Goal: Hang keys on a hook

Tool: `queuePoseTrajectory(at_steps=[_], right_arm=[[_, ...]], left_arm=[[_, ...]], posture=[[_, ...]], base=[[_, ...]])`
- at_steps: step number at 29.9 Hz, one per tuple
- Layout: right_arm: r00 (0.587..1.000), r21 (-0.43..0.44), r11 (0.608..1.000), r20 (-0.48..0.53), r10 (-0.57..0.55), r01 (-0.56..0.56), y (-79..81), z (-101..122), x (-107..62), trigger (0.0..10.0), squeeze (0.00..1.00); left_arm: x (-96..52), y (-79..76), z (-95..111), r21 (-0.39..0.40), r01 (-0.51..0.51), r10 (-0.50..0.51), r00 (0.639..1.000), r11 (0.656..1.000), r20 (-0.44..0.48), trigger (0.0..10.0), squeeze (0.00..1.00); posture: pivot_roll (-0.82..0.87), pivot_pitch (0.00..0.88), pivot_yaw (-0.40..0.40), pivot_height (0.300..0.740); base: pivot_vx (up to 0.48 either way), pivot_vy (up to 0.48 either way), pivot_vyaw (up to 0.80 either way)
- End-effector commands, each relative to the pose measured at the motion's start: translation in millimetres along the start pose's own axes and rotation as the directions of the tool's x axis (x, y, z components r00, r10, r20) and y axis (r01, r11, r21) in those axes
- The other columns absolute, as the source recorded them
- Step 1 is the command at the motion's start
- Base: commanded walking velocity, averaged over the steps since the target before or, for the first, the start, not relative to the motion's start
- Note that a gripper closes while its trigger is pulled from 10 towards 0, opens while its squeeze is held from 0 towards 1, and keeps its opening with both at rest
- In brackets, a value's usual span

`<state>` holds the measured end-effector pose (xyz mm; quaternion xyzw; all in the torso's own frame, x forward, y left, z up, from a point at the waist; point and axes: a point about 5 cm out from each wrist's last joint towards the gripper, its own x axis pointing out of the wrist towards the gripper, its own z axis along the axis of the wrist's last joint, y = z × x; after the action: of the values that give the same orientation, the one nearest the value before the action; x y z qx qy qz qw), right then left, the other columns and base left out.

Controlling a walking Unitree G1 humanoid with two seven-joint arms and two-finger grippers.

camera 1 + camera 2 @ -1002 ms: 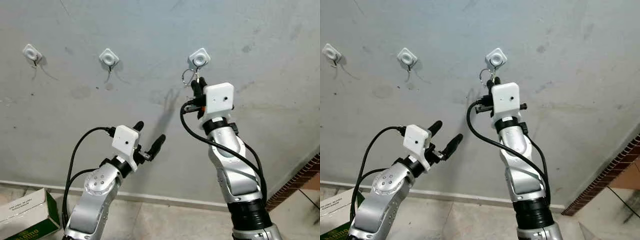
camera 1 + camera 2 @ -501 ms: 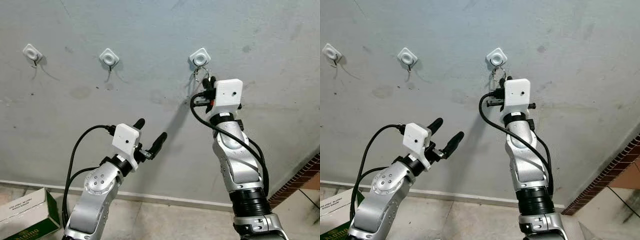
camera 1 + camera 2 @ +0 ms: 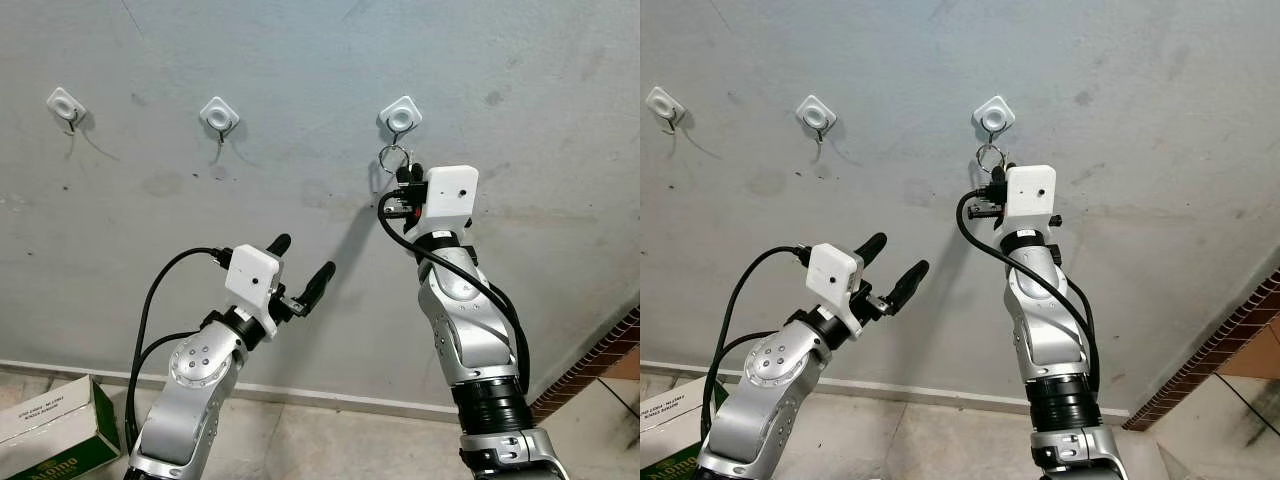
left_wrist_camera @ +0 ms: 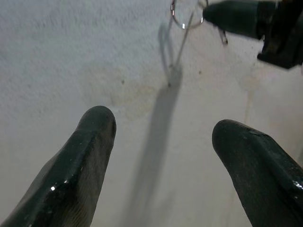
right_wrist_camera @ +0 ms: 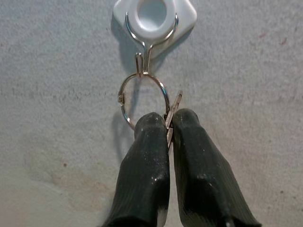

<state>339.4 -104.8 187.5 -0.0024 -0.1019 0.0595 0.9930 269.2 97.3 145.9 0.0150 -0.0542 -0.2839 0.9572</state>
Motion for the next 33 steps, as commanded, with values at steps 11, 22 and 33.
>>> queuePoseTrajectory(at_steps=[11,22,33], right_arm=[[0.998,-0.01,1.0,-0.049,0.026,-0.027,4.3,-10.7,-3.2,10.0,0.0],[0.999,-0.02,1.0,-0.04,0.012,-0.013,4.2,-10.3,-3.2,10.0,1.0],[1.0,-0.058,0.998,0.008,0.001,-0.001,3.9,-3.5,-6.1,10.0,1.0]], left_arm=[[4.4,4.5,8.6,0.02,-0.053,0.051,0.997,0.998,0.054,10.0,0.0],[5.8,1.4,6.2,0.026,-0.041,0.04,0.998,0.999,0.049,10.0,0.0],[6.9,-1.2,4.9,0.029,-0.033,0.031,0.998,0.999,0.045,10.0,0.0]], posture=[[0.05,0.015,0.044,0.74],[0.05,0.014,0.043,0.74],[0.05,0.014,0.044,0.74]], base=[[0.0,0.0,0.0],[0.0,0.0,0.0],[0.0,0.0,0.0]])
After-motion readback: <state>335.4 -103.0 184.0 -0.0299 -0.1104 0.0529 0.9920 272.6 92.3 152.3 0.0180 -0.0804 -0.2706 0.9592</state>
